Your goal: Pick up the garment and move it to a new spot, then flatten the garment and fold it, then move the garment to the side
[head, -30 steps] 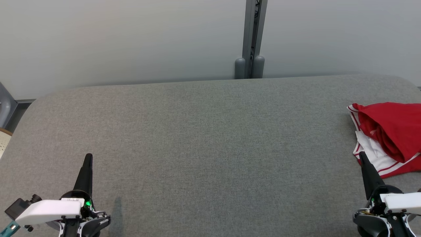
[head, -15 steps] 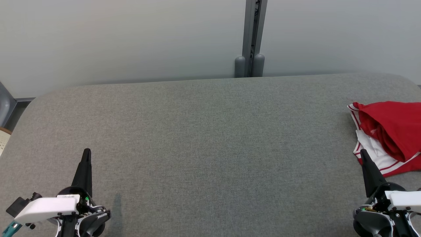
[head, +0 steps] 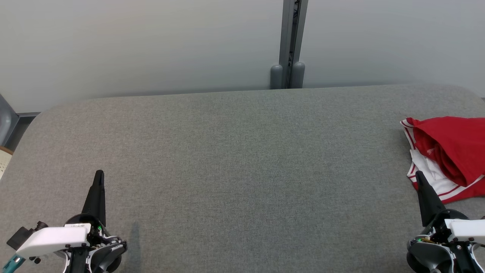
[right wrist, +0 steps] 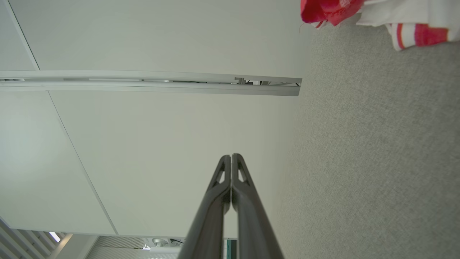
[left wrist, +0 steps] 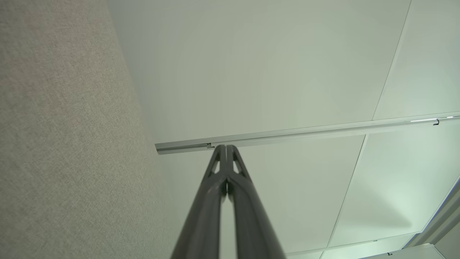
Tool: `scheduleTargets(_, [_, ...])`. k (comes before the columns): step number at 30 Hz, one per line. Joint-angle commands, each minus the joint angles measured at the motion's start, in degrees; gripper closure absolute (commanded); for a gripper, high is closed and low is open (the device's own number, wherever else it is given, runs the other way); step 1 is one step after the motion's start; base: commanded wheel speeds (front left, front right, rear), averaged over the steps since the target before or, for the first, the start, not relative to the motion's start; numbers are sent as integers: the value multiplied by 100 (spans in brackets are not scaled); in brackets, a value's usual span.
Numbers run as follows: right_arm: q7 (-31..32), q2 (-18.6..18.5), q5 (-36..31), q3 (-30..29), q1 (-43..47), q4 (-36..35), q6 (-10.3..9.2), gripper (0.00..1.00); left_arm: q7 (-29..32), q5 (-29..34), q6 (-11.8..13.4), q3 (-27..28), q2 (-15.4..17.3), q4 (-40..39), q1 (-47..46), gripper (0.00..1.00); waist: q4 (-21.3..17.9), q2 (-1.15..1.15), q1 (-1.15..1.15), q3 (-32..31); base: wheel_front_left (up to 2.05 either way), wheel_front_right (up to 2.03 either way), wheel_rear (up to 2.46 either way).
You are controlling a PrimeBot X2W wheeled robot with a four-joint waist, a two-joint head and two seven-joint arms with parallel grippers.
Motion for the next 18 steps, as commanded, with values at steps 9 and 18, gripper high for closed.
scheduleTargets(9, [20, -19, -4, -27, -49, 14, 2, 100, 20, 11, -31, 29, 9, 4, -84, 100, 0, 0, 0, 0, 0, 0, 0])
scheduleTargets(18, [28, -11, -10, -35, -51, 14, 2, 100, 24, 19, -31, 35, 4, 4, -85, 100, 0, 0, 0, 0, 0, 0, 0])
